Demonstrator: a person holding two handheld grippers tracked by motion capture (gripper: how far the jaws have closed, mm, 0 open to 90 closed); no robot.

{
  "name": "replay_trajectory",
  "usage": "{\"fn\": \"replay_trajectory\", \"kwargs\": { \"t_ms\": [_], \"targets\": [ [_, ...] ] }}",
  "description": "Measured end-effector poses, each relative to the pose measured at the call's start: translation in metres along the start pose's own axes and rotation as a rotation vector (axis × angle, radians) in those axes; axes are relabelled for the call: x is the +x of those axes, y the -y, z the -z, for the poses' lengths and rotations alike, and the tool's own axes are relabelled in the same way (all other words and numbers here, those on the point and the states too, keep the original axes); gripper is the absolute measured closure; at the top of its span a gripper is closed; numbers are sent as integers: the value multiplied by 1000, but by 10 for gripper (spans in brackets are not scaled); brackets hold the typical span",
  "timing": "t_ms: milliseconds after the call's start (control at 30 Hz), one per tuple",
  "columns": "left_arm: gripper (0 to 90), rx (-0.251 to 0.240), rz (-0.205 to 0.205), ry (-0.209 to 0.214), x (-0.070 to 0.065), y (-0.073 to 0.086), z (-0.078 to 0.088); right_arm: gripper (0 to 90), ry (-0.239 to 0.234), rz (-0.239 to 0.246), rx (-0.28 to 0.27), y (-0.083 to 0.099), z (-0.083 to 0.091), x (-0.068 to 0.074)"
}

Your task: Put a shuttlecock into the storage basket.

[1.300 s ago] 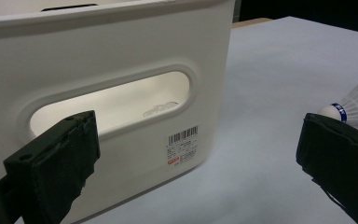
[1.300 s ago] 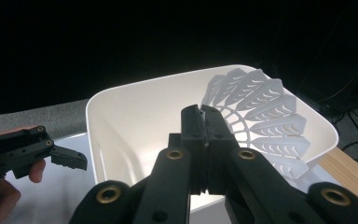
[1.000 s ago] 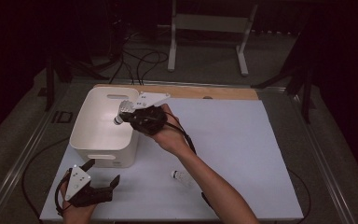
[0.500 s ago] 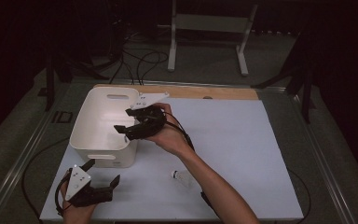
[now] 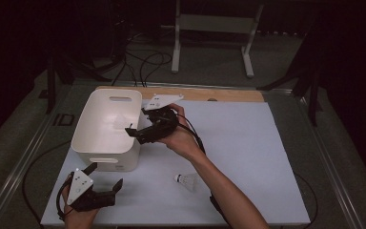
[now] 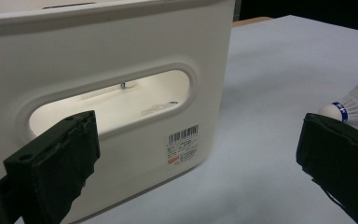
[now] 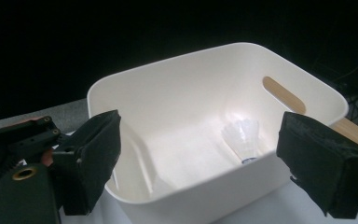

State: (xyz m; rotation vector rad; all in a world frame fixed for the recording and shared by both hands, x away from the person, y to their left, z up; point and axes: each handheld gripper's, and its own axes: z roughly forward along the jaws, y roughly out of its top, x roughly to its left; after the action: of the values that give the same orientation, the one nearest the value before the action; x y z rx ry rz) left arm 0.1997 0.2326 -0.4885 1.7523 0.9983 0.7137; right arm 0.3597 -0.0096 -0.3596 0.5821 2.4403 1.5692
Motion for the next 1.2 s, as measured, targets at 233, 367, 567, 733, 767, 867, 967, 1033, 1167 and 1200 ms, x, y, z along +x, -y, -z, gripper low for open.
{"fn": "replay_trajectory", "kwargs": {
  "t_ms": [233,367,567,733,767,867,967,1033,1167,1200],
  "targets": [
    [0,-2,2,1,0,0,0,126,21,-3,13,6,10,-5],
    [0,-2,1,0,0,0,0,126,33,-6,16,9,15,-8],
    [0,-2,3,2,-1,0,-1,126,53,-18,25,14,21,-12],
    [0,-2,4,2,-1,0,0,123,56,-31,24,18,25,-15],
    [0,-2,4,2,-1,0,-1,123,57,-32,26,19,26,-16],
    [0,-2,4,3,-1,0,-1,122,62,-36,22,22,28,-17],
    [0,-2,5,3,-1,0,-1,122,67,-40,23,23,29,-18],
    [0,-4,6,2,-1,0,-1,121,67,-44,25,25,31,-19],
    [0,-4,6,3,-1,0,-1,111,73,-52,27,29,33,-21],
    [0,-2,5,2,-1,0,-1,107,73,-55,29,30,34,-21]
  ]
}}
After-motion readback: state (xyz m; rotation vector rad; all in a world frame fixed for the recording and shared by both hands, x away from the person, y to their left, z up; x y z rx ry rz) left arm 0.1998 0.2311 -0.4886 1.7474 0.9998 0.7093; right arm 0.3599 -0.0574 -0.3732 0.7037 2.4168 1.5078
